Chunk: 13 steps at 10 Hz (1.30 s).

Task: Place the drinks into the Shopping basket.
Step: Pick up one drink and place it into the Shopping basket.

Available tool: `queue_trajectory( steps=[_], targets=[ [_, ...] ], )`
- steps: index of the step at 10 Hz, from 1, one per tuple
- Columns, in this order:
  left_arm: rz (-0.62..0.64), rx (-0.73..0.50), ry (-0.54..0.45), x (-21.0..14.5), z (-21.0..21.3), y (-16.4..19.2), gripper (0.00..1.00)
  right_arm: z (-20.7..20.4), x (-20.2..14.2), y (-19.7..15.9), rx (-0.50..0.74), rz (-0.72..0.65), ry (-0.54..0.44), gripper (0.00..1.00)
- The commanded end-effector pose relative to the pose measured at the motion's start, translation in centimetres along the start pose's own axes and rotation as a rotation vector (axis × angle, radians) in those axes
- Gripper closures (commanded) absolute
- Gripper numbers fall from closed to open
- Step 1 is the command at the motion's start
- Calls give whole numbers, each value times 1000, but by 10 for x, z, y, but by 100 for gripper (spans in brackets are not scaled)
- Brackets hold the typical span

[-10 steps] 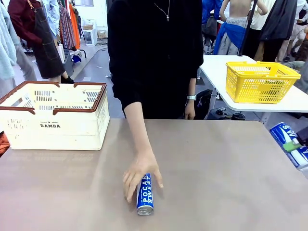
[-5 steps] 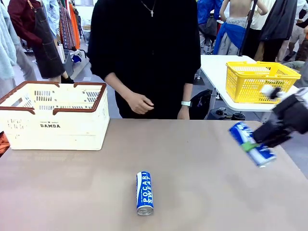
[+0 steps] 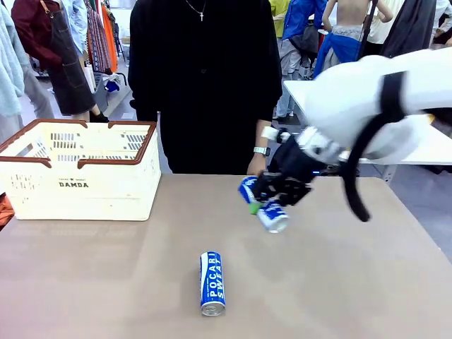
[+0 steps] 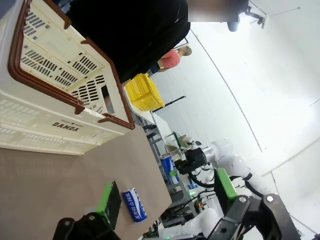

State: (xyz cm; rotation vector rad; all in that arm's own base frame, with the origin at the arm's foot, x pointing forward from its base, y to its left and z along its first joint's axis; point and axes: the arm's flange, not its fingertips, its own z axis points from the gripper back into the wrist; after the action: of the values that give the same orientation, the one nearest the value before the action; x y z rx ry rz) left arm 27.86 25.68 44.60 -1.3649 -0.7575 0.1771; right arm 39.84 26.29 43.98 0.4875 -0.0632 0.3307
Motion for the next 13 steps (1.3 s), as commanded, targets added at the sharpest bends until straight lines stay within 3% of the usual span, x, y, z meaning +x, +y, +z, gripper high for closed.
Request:
queue_trajectory(
  steps=[1, 2, 3, 4, 6, 8, 9, 13],
  targets=[
    [3, -13, -5, 0, 1, -3, 0, -20, 39, 24, -143, -64, -20, 100],
    [3, -13, -5, 0, 1, -3, 0, -33, 49, 29, -169, -65, -20, 100],
    [3, -13, -5, 0, 1, -3, 0, -28, 39, 36, -144, 178, 32, 100],
    [3, -13, -5, 0, 1, -3, 0, -34, 31, 24, -100, -34, -18, 100],
    [3, -13, -5, 0, 1, -3, 0, -45, 39, 29, -138, 26, 4, 100],
    [3, -13, -5, 0, 1, -3, 0, -90, 70, 12, -134, -27, -3, 100],
    [3, -13, -5, 0, 1, -3, 0, -100, 78, 6, -152, -49, -43, 100],
    [3, -13, -5, 0, 1, -3, 0, -133, 96, -8, -210, -76, -22, 100]
  ],
)
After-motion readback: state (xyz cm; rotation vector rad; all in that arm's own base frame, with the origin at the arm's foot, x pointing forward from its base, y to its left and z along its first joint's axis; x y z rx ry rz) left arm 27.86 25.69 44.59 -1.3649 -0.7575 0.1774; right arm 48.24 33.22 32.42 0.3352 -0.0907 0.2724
